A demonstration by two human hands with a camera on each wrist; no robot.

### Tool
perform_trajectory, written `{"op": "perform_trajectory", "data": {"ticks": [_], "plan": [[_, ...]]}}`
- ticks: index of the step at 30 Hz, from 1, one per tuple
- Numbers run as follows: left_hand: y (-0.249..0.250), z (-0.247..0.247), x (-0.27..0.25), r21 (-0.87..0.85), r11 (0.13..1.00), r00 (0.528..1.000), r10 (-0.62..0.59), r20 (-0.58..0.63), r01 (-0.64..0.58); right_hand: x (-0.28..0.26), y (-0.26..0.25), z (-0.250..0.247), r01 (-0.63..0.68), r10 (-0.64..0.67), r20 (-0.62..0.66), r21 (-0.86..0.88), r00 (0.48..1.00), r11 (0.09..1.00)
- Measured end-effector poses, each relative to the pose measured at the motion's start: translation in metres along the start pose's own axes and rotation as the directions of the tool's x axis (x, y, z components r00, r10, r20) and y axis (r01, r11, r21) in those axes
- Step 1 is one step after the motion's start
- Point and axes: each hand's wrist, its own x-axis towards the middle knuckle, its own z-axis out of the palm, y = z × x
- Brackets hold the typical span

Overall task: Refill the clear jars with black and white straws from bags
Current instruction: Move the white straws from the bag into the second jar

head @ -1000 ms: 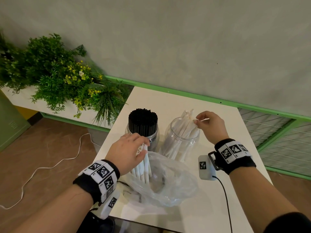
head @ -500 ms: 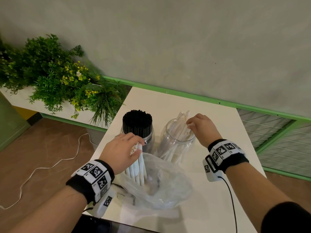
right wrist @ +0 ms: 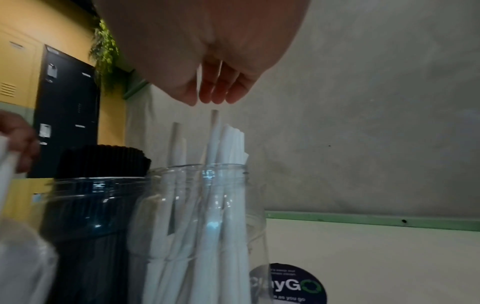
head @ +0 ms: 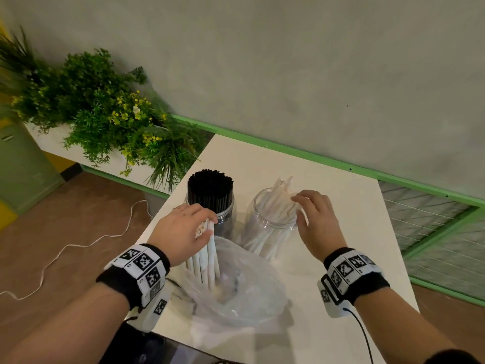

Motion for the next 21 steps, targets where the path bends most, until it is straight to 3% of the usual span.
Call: {"op": "perform_trajectory", "data": {"ticks": [3, 5, 8, 12, 15, 17, 18, 19, 21], "plan": [[0.002, 0.001, -0.001, 0.004, 1.000, 1.000, -0.005, -0.029, 0.006, -0.001, -0.005, 0.002, 0.084, -0.085, 0.166, 0.012, 0.982, 0.996], [0.004, 0.001, -0.002, 0.007, 1.000, 0.999, -0.007, -0.038, 0.007, 0.007, -0.004, 0.007, 0.090, -0.102, 0.208, 0.065, 0.973, 0.994], [0.004, 0.001, -0.002, 0.012, 1.000, 0.999, -0.018, -0.036, 0.018, 0.032, -0.004, 0.004, 0.044, -0.066, 0.165, 0.135, 0.984, 0.990], [0.003, 0.002, -0.002, 0.006, 0.999, 0.998, -0.047, -0.028, 0.048, 0.070, -0.007, -0.009, -0.107, 0.101, 0.037, 0.247, 0.994, 0.963], [0.005, 0.002, -0.001, 0.006, 0.998, 0.998, -0.059, -0.028, 0.059, 0.087, -0.002, 0.002, -0.144, 0.113, 0.146, 0.218, 0.983, 0.965], [0.007, 0.002, 0.001, 0.012, 0.998, 0.998, -0.060, -0.034, 0.060, 0.085, 0.002, 0.018, -0.101, 0.062, 0.282, 0.123, 0.957, 0.987], [0.008, 0.003, 0.001, 0.015, 0.998, 0.997, -0.062, -0.037, 0.063, 0.080, 0.004, 0.026, -0.033, 0.009, 0.286, 0.082, 0.958, 0.996], [0.009, 0.003, 0.001, 0.017, 0.998, 0.997, -0.066, -0.041, 0.067, 0.075, 0.007, 0.032, 0.028, -0.040, 0.253, 0.050, 0.967, 0.998], [0.010, 0.003, 0.001, 0.020, 0.997, 0.996, -0.072, -0.048, 0.073, 0.064, 0.013, 0.033, -0.007, 0.001, 0.148, 0.039, 0.989, 0.999]]}}
